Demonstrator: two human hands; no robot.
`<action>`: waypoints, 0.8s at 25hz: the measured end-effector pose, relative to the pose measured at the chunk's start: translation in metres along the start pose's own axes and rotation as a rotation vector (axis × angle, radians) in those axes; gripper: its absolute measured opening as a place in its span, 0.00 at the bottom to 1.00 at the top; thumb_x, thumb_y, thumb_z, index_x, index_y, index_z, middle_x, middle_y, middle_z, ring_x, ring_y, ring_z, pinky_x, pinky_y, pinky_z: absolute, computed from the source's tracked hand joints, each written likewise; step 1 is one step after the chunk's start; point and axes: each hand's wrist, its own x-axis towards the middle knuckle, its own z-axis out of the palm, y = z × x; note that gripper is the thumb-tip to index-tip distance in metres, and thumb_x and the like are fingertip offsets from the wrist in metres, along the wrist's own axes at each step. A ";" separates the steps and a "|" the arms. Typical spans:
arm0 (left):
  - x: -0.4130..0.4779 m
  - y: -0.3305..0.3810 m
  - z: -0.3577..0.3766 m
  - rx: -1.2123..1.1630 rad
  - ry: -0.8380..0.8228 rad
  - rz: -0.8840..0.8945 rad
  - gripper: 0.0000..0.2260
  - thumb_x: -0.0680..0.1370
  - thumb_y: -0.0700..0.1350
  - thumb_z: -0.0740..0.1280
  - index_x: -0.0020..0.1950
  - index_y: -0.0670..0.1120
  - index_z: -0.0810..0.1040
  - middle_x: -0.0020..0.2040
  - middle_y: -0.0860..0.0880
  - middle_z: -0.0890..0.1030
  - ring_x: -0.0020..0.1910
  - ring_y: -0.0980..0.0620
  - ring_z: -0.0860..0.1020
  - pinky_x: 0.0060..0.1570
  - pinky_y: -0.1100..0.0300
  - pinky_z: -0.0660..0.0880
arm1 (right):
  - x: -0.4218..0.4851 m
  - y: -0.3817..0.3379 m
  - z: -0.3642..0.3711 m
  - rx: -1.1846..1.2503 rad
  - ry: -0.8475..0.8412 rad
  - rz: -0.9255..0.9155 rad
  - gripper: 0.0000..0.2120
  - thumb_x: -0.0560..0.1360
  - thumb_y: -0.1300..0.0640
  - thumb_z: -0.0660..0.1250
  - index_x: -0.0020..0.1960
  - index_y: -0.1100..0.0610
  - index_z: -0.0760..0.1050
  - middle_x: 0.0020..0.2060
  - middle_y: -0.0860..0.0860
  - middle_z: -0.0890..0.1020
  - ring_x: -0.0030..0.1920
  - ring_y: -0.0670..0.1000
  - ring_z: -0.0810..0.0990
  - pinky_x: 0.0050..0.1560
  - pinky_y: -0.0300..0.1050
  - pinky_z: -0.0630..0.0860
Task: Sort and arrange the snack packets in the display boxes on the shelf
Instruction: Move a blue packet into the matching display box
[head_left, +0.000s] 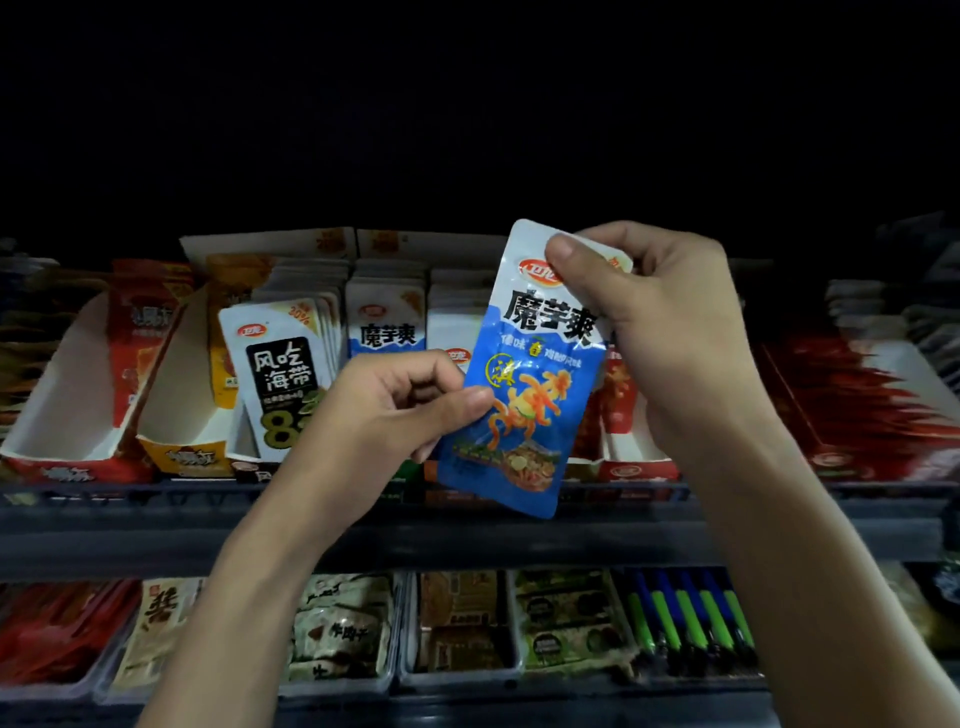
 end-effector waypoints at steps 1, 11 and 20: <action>0.002 -0.002 0.005 0.005 -0.014 0.014 0.10 0.70 0.47 0.71 0.29 0.48 0.77 0.24 0.52 0.69 0.24 0.57 0.64 0.25 0.68 0.60 | -0.001 0.000 -0.006 0.008 0.009 0.009 0.06 0.76 0.58 0.71 0.41 0.58 0.80 0.33 0.50 0.84 0.34 0.50 0.82 0.35 0.50 0.77; 0.015 -0.007 0.055 0.257 0.141 0.099 0.12 0.74 0.52 0.72 0.34 0.47 0.77 0.29 0.47 0.75 0.28 0.51 0.68 0.27 0.55 0.64 | -0.001 0.005 -0.063 -0.017 -0.035 0.184 0.06 0.77 0.55 0.69 0.49 0.58 0.78 0.31 0.45 0.82 0.22 0.41 0.68 0.22 0.31 0.62; 0.025 -0.012 0.105 0.667 0.133 0.312 0.03 0.77 0.49 0.69 0.49 0.53 0.81 0.38 0.63 0.78 0.35 0.64 0.75 0.35 0.68 0.69 | 0.005 0.014 -0.121 0.075 0.239 -0.013 0.04 0.78 0.58 0.68 0.49 0.59 0.79 0.34 0.50 0.81 0.26 0.42 0.72 0.24 0.36 0.63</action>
